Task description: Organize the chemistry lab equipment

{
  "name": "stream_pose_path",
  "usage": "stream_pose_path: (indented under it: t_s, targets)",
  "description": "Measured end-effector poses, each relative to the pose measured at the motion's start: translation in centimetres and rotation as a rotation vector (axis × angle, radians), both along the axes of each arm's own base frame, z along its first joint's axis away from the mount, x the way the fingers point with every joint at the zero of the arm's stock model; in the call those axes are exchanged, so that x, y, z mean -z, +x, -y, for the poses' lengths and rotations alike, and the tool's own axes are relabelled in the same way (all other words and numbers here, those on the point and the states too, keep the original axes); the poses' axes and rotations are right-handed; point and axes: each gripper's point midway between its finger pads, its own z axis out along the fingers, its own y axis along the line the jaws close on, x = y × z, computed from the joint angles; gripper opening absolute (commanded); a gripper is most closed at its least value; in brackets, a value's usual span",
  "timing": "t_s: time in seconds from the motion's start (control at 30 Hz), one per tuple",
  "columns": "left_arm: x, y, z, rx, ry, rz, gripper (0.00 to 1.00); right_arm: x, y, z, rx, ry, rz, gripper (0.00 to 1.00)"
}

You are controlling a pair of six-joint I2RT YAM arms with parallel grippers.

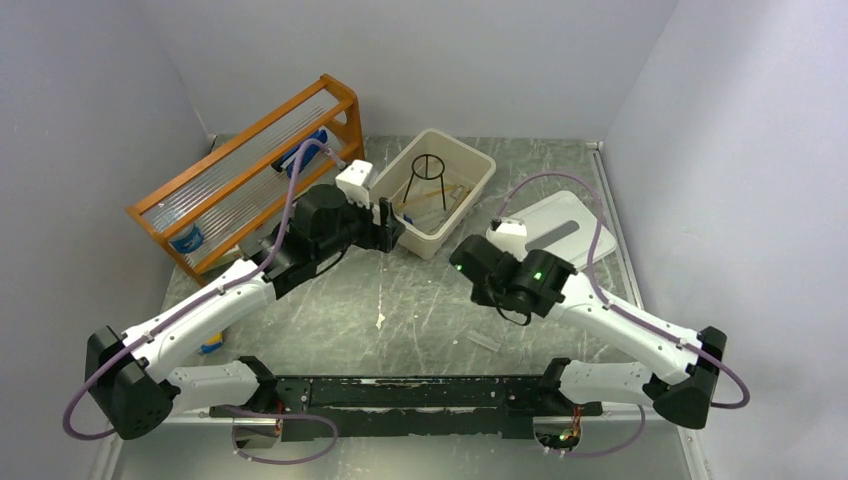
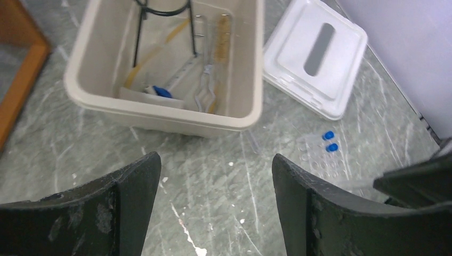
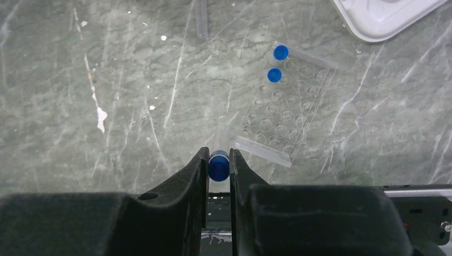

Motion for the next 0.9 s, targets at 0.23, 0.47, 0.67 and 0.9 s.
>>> stream_pose_path:
  t_s: [0.23,0.47,0.67,0.9]
  targets:
    - [0.8,2.5,-3.9,-0.159,-0.034,-0.075,0.78,3.1,-0.5,0.8,0.079,-0.108,0.023,0.07]
    - [2.4,3.2,-5.5,-0.210,-0.065,-0.147,0.77,4.9,-0.2,2.0,0.122,-0.160,0.034,0.09]
    - [3.2,2.9,-5.1,-0.184,-0.071,-0.179,0.77,6.2,1.0,2.8,0.157,-0.155,0.027,0.09]
    - [3.9,2.5,-5.0,-0.170,-0.069,-0.199,0.77,6.6,2.5,2.9,0.159,-0.128,0.020,0.09]
